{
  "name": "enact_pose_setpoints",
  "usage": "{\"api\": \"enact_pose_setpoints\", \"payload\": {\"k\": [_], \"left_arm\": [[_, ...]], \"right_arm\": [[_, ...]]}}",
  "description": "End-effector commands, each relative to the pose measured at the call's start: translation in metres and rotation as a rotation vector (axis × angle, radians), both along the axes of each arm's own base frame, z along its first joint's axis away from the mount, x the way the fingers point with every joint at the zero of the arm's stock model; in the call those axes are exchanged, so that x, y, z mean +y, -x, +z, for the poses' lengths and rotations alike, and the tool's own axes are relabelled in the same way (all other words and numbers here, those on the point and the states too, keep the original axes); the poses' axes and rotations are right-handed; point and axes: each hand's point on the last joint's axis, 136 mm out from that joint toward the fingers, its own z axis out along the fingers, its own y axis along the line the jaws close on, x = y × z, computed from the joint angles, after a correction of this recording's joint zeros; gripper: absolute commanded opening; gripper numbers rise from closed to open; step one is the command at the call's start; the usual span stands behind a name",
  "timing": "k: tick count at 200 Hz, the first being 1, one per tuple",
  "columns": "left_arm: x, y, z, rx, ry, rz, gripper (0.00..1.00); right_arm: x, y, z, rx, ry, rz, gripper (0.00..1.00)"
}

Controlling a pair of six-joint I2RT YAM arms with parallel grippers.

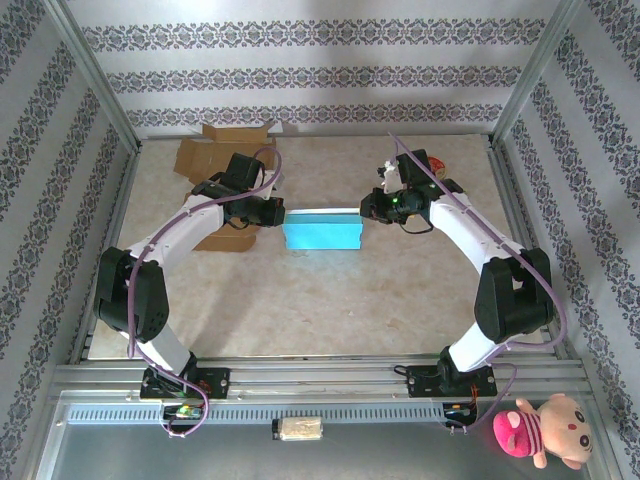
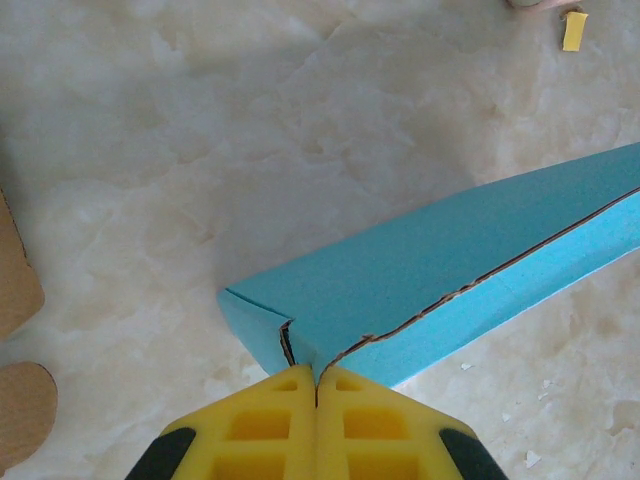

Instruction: Fold the paper box

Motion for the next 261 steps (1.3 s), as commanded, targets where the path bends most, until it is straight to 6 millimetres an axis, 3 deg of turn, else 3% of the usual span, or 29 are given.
{"api": "enact_pose_setpoints", "payload": {"k": [1,78,102,129,155,208,261], "left_arm": [[-0.007,0.009,0.008,-0.005,0.027,-0.027,0.0],[-0.008,0.008,0.01,-0.003,0.031,-0.023,0.0],[-0.008,0.009,0.01,-0.002,0.032,-0.022,0.0],[-0.008,0.01,0.01,-0.005,0.032,-0.023,0.0],[-0.006,0.009,0.008,-0.011,0.016,-0.026,0.0],[-0.004,0.004,0.006,-0.049,-0.043,-0.033,0.0],[-0.005,0.006,0.004,-0.041,-0.041,-0.036,0.0]], "right_arm": [[0.011,0.014,-0.012,0.052,-0.04,0.047,0.16],[-0.009,0.027,-0.042,0.081,0.104,0.061,0.15],[-0.004,0.025,-0.031,0.072,0.046,0.052,0.15],[0.012,0.018,-0.004,0.044,-0.074,0.06,0.15],[0.013,0.011,0.008,0.056,-0.15,0.053,0.13],[0.015,0.011,0.009,0.122,-0.256,0.046,0.13],[0.002,0.021,-0.013,0.146,-0.147,0.043,0.12]]}}
